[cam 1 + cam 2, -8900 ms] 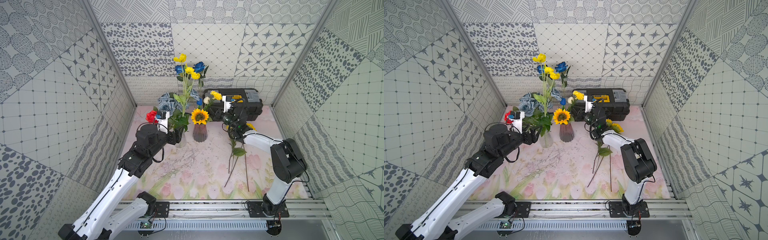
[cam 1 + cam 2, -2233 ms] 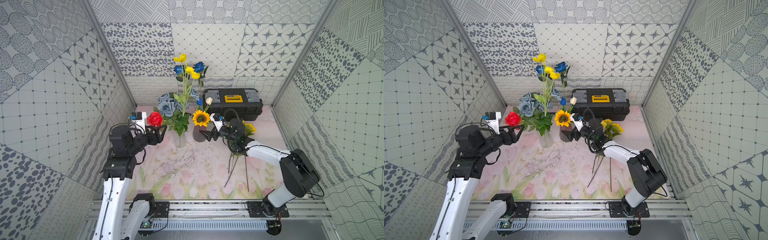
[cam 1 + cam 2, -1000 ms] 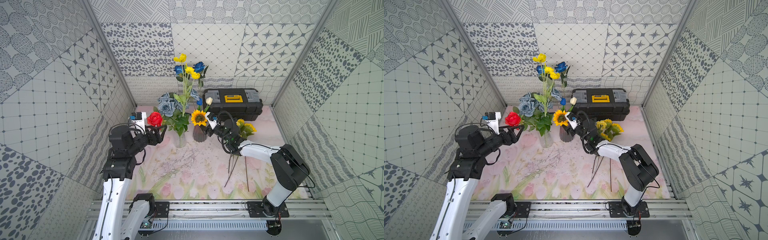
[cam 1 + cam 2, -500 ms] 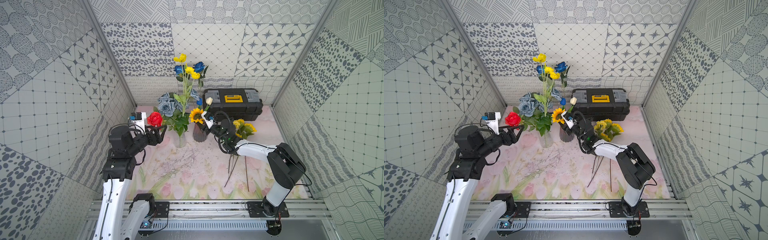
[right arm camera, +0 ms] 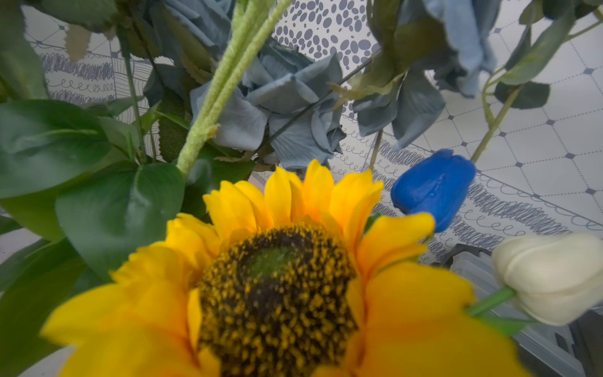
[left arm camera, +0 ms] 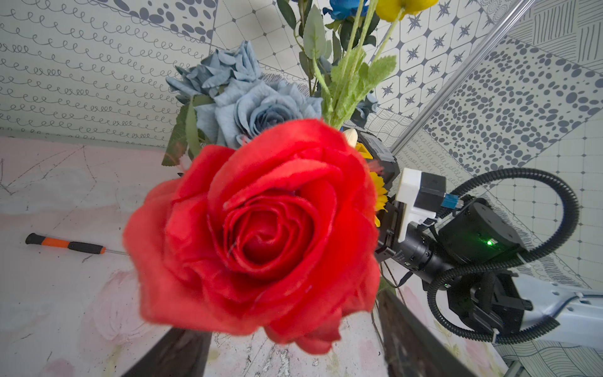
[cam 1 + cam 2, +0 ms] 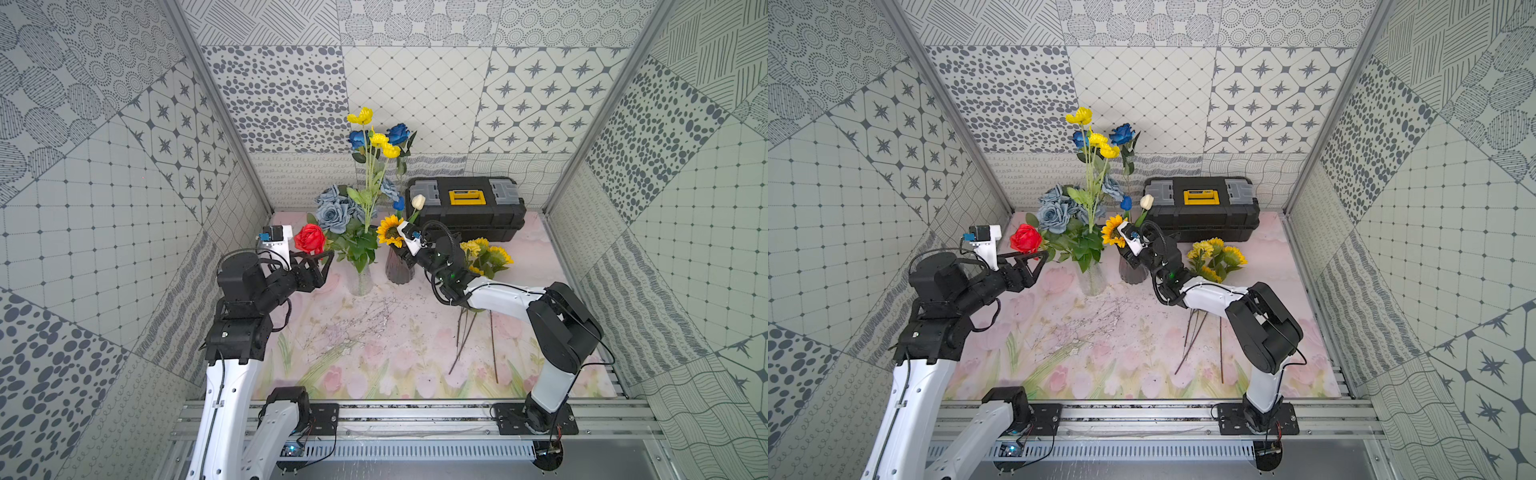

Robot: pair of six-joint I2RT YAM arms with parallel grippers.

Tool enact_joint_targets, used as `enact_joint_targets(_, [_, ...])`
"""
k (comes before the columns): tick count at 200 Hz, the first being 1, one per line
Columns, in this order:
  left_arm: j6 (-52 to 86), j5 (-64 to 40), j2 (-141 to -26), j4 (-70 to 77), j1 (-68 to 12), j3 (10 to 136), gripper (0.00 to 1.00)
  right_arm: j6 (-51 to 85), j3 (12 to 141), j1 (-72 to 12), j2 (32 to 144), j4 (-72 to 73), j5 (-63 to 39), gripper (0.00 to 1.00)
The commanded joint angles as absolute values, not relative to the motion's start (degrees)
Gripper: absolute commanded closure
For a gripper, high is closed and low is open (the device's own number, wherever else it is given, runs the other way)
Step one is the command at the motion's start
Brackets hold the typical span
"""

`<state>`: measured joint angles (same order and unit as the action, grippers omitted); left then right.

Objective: Pick out yellow flowers from the vase
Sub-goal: Pick up the flower from the vase.

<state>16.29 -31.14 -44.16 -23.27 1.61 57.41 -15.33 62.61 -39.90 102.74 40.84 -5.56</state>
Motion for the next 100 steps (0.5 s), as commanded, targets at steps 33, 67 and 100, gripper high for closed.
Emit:
enact_joint_targets(33, [16.6,-33.2,-44.3,-19.0,1.8,57.3,0.22,-15.1,63.9,-40.3,102.4,44.3,-4.6,0.54])
enact_joint_targets(67, [16.6,-33.1,-44.2,-19.1,1.8,57.4,0.22,-14.4,63.5,-40.3,100.4,45.1,-4.5,0.58])
enact_joint_targets(100, [16.6,-33.0,-44.3,-19.1,1.8,57.2,0.22,-13.3,62.9,-40.3,97.5,45.6,-4.7,0.6])
